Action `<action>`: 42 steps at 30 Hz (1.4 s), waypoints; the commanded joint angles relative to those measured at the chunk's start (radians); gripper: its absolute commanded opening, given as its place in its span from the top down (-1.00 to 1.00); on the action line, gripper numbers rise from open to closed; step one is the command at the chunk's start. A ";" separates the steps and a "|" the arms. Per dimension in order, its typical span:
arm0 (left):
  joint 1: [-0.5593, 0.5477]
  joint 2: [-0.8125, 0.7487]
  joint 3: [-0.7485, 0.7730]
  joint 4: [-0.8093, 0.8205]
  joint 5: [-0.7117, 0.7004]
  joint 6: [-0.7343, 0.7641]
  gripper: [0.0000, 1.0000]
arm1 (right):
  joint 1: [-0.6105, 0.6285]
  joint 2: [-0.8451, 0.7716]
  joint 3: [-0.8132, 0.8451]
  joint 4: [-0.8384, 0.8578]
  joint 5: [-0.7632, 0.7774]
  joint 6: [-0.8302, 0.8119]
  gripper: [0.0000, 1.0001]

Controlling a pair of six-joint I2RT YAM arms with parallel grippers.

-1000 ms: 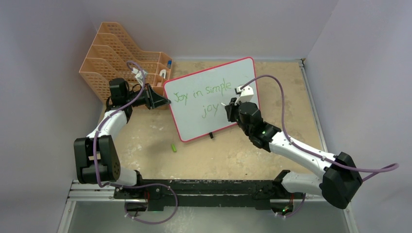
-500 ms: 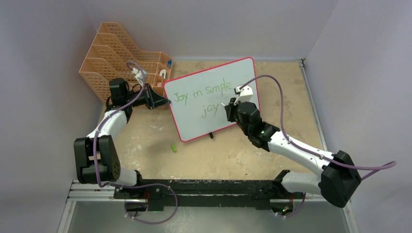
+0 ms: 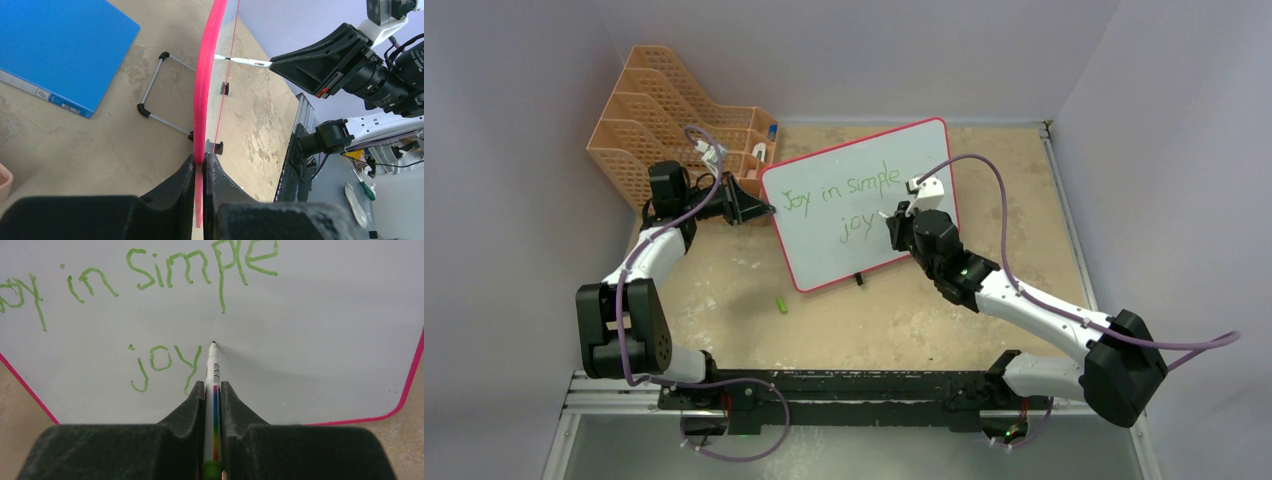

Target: Write a sentence on the whiteboard

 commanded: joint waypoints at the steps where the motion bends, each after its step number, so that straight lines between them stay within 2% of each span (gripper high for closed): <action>1: -0.005 -0.024 0.030 0.004 0.005 0.022 1.00 | -0.007 0.006 0.030 0.063 0.016 -0.017 1.00; 31: -0.004 -0.025 0.030 0.001 0.002 0.023 1.00 | -0.006 0.020 0.048 0.050 -0.068 -0.035 1.00; 42: -0.004 -0.025 0.030 0.000 0.002 0.024 1.00 | -0.008 0.000 0.023 -0.014 -0.025 -0.028 1.00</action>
